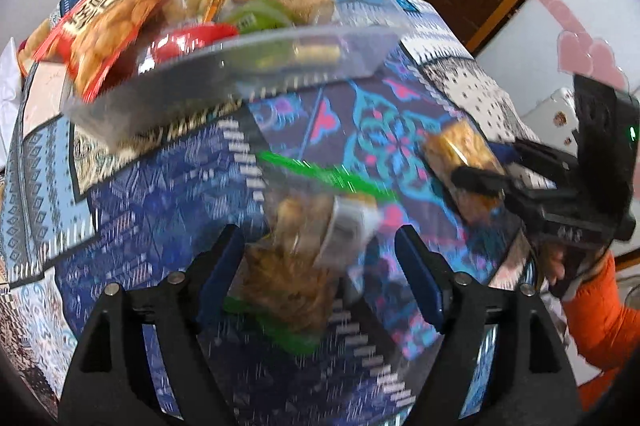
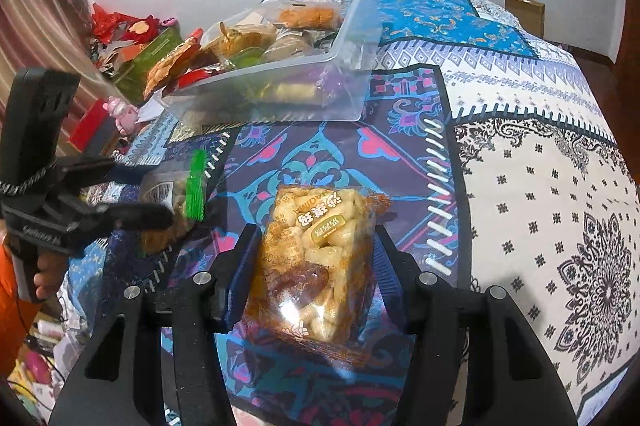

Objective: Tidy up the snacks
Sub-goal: 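Grasp the green-zip chip bag with the left tool while the right tool lifts the cracker bar pack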

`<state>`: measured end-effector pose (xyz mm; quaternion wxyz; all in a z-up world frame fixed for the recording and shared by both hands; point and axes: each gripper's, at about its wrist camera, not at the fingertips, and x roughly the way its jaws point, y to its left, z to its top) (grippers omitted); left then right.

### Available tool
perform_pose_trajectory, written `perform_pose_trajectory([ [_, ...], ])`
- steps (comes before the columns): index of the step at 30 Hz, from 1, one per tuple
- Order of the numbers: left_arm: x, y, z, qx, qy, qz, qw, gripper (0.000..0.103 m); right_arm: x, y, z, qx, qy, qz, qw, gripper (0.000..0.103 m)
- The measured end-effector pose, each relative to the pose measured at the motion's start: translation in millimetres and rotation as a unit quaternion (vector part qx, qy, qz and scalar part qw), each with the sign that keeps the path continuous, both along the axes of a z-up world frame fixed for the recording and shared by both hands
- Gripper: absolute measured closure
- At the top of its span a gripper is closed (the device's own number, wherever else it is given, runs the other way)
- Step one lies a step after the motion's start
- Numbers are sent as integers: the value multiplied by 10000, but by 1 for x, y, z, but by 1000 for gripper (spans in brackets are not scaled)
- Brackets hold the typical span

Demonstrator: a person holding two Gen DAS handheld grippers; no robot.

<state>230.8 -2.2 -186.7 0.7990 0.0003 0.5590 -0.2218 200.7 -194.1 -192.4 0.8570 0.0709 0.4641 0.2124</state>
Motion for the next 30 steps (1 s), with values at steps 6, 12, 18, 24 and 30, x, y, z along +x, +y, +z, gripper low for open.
perform_pose_trajectory([
  [6, -14, -7, -16, 703, 16, -12, 9975, 25, -5, 4, 0, 9, 17, 19, 10000, 52],
  [12, -12, -23, -27, 996, -412, 33, 9942, 27, -6, 9, 0, -15, 20, -1, 10000, 52],
  [18, -22, -36, -30, 851, -962, 8, 9917, 46, -4, 9, 6, -9, -85, -40, 10000, 52],
  [24, -24, -33, -11, 510, -1136, 192, 9920, 49, 5, 8, 23, 44, -323, -90, 9994, 52],
  [30, -15, -16, 30, 192, -1566, 571, 9858, 49, 18, 11, 51, 69, -717, -116, 9973, 52],
])
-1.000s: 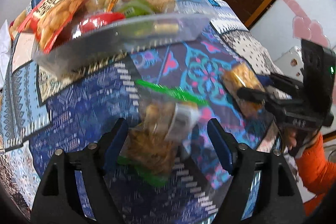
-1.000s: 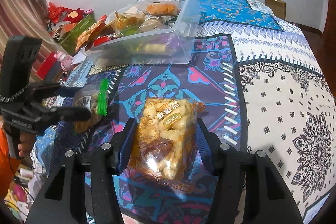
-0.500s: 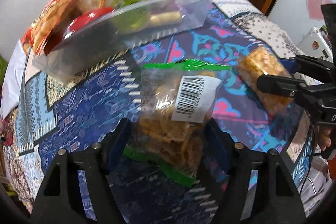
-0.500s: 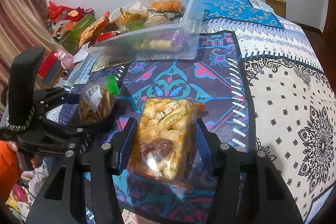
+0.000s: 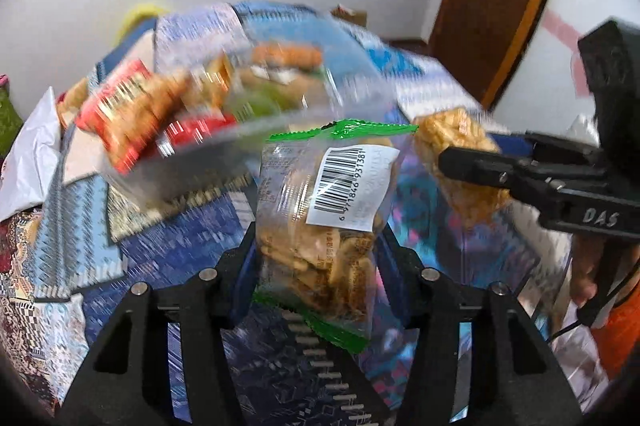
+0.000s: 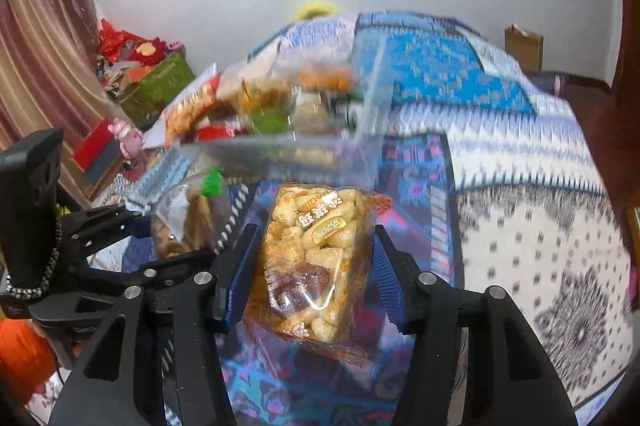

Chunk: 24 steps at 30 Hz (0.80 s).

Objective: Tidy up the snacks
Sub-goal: 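Grasp the green-zip chip bag with the left tool while the right tool lifts the cracker bar pack, then lower the chip bag and cracker bar pack into the clear box and open both tools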

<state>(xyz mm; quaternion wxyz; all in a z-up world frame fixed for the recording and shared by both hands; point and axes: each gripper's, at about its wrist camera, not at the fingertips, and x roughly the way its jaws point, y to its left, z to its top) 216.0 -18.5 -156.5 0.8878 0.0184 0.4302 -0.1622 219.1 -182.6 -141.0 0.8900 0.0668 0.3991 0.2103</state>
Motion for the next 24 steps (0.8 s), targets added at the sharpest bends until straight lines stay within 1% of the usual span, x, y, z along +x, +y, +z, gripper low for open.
perform_pose_trajectory([
  [6, 30, 17, 41, -261, -436, 383, 9980, 49, 30, 8, 26, 142, -359, -49, 9992, 52],
  [9, 49, 29, 58, -370, -572, 569, 9961, 49, 49, 15, 33, 140, -494, -44, 9987, 52],
  [11, 65, 33, 62, -397, -618, 683, 9950, 49, 61, 20, 35, 111, -546, -45, 9984, 52],
  [13, 83, 36, 61, -384, -596, 789, 9944, 49, 77, 25, 34, 112, -545, -59, 9984, 52],
  [17, 107, 34, 46, -446, -368, 832, 9949, 49, 105, 34, 22, 36, -426, -76, 9991, 52],
  [19, 115, 32, 36, -419, -302, 785, 9956, 49, 113, 36, 15, -8, -362, -55, 9993, 52],
  [21, 121, 27, 28, -331, -252, 715, 9966, 49, 120, 38, 10, -57, -312, -20, 9995, 55],
  [24, 128, 22, 20, -260, -201, 687, 9971, 49, 123, 41, 5, -109, -284, 88, 9995, 56],
])
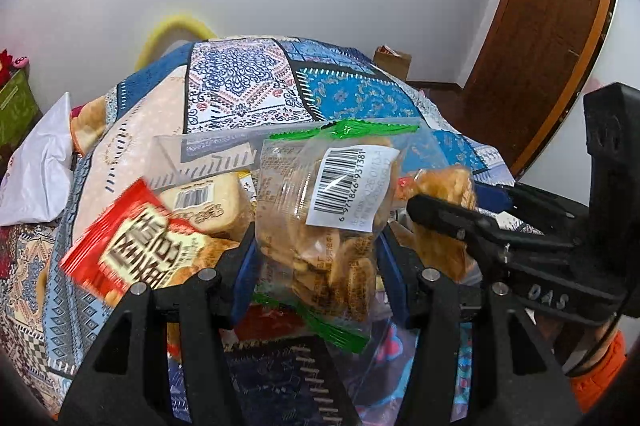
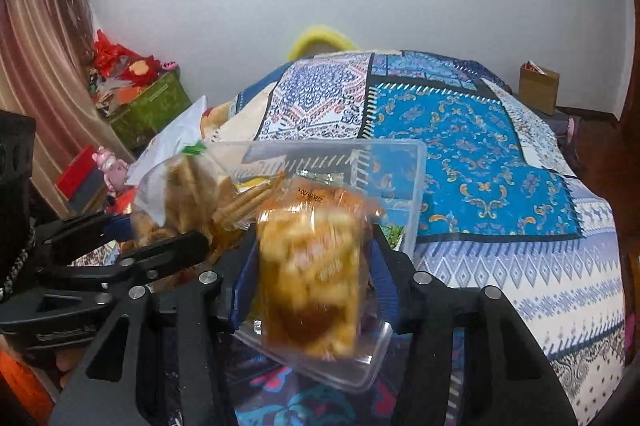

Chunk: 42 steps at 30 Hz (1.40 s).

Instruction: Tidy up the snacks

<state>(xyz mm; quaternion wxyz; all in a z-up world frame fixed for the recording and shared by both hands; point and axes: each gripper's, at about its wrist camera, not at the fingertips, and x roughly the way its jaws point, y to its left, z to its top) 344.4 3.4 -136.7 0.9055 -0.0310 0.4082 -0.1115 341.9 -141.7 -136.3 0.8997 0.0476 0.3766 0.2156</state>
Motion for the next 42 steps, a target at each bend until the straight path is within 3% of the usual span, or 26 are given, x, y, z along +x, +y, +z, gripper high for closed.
perform_pose_trajectory([
  [6, 13, 3, -7, -135, 147, 36, 9998, 46, 0, -2, -2, -61, 104, 9, 9999, 54],
  [9, 10, 6, -2, -334, 118, -11, 9994, 40, -2, -12, 2, 147, 169, -6, 9997, 47],
  [11, 4, 7, 6, -467, 24, -11, 9989, 38, -7, -18, 7, 265, 129, -36, 9996, 38],
  [16, -15, 11, 30, -645, -136, 23, 9978, 38, -25, -25, 28, 266, -96, -107, 9995, 36],
  [23, -75, 7, 85, -320, -854, 102, 9958, 38, -75, -30, 82, 287, -633, -133, 9975, 36],
  [33, -207, 15, 160, -152, -2196, 555, 9739, 37, -185, -36, 152, 532, -1671, -184, 9843, 35],
  [37, -247, 18, 175, -43, -2632, 783, 9615, 18, -220, -34, 167, 514, -2048, -292, 9770, 20],
  [42, -277, 15, 182, 221, -2918, 904, 9519, 7, -244, -31, 174, 462, -2247, -378, 9726, 11],
])
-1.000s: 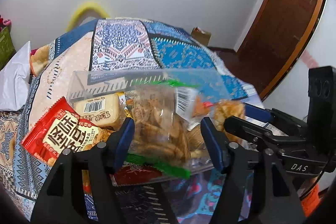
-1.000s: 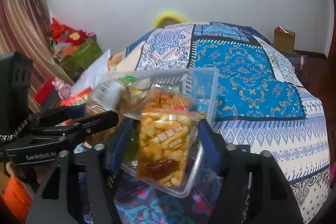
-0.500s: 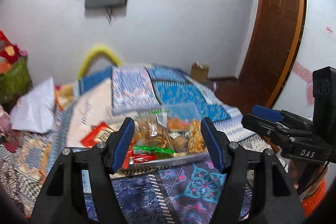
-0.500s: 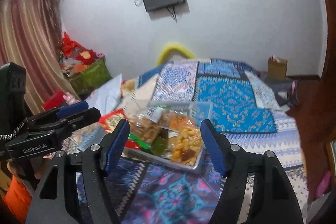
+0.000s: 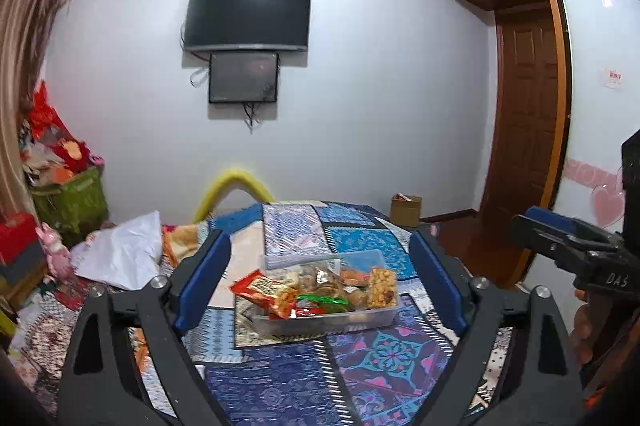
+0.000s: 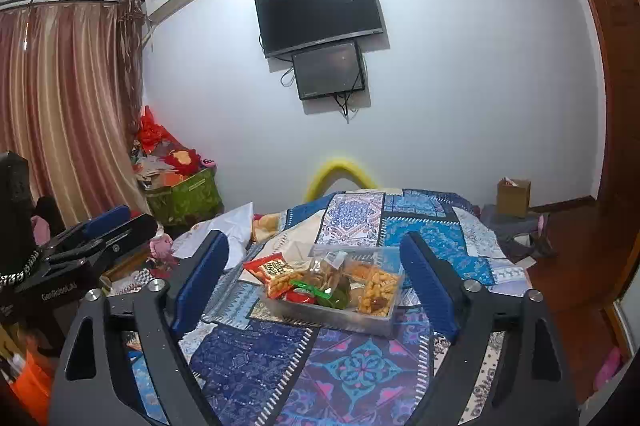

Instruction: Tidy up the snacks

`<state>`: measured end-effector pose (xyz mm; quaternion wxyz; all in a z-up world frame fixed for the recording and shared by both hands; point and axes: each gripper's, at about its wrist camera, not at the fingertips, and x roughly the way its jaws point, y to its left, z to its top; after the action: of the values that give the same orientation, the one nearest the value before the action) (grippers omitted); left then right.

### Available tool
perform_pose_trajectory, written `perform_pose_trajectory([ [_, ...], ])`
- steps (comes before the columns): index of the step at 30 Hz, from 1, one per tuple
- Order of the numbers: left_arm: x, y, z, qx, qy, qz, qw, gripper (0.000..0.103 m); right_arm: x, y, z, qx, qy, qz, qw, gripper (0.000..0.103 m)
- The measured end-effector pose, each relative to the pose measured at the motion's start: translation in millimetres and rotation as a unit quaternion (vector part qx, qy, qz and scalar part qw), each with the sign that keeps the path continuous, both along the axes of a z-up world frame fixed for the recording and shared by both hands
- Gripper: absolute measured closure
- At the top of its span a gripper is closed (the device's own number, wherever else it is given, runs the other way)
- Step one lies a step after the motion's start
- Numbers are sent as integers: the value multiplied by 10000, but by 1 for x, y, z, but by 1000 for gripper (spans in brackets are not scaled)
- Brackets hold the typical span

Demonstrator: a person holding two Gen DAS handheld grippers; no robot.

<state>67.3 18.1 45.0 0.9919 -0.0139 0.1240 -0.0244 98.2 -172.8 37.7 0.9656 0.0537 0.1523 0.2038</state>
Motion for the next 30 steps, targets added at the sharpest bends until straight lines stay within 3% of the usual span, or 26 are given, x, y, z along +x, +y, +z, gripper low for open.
perform_pose_trajectory([
  [2, -8, -2, 0, 35, -68, 69, 9999, 3, -5, 1, 0, -4, -66, -83, 9999, 0],
  [30, -16, -2, -10, -157, 61, -9, 9999, 2, -29, 1, -6, -91, -161, -155, 9997, 0],
])
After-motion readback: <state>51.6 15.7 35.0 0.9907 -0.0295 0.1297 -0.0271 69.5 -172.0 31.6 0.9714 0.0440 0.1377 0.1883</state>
